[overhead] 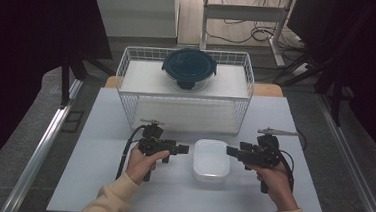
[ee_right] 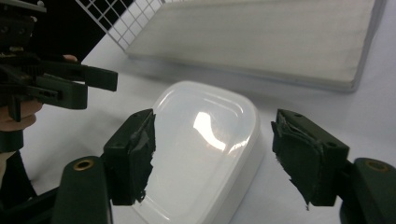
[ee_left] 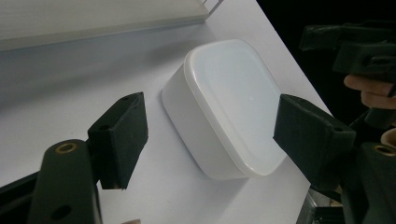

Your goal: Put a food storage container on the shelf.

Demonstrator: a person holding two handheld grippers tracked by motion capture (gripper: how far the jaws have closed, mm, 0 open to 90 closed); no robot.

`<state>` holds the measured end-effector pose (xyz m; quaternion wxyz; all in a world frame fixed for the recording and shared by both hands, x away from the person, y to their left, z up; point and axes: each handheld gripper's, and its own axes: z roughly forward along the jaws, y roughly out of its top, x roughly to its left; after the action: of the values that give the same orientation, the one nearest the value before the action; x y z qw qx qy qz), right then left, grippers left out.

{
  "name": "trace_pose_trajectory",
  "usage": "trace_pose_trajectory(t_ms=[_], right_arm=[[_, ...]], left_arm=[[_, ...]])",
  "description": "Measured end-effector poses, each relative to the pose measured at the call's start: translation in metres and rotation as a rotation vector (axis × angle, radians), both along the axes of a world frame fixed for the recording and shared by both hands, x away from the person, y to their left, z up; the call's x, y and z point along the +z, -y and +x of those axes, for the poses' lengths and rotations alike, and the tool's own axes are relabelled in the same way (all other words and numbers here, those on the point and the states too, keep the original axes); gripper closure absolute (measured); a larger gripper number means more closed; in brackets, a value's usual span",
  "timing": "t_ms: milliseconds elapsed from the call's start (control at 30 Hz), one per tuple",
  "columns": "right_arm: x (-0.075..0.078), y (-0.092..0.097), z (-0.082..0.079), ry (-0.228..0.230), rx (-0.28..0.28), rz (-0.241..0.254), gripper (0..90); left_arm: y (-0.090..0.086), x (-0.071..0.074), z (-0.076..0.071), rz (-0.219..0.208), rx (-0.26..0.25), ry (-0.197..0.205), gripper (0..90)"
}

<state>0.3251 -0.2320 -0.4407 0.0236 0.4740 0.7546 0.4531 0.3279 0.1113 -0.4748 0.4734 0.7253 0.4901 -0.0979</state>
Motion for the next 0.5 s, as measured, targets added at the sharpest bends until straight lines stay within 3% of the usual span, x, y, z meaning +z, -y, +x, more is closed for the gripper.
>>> trace_pose_trajectory(t_ms=[167,267,500], right_arm=[[-0.006,0.003,0.002,-0.027,-0.008,0.012,34.9],[-0.012,0.005,0.004,-0.050,-0.017,0.020,37.7],[-0.023,0.003,0.006,-0.093,-0.011,0.012,40.6]], left_arm=[[0.003,-0.006,0.004,-0.011,-0.002,-0.018,27.4],[0.007,-0.012,0.008,-0.038,-0.006,-0.042,29.0],[0.012,-0.019,0.011,-0.046,-0.021,-0.063,31.7]])
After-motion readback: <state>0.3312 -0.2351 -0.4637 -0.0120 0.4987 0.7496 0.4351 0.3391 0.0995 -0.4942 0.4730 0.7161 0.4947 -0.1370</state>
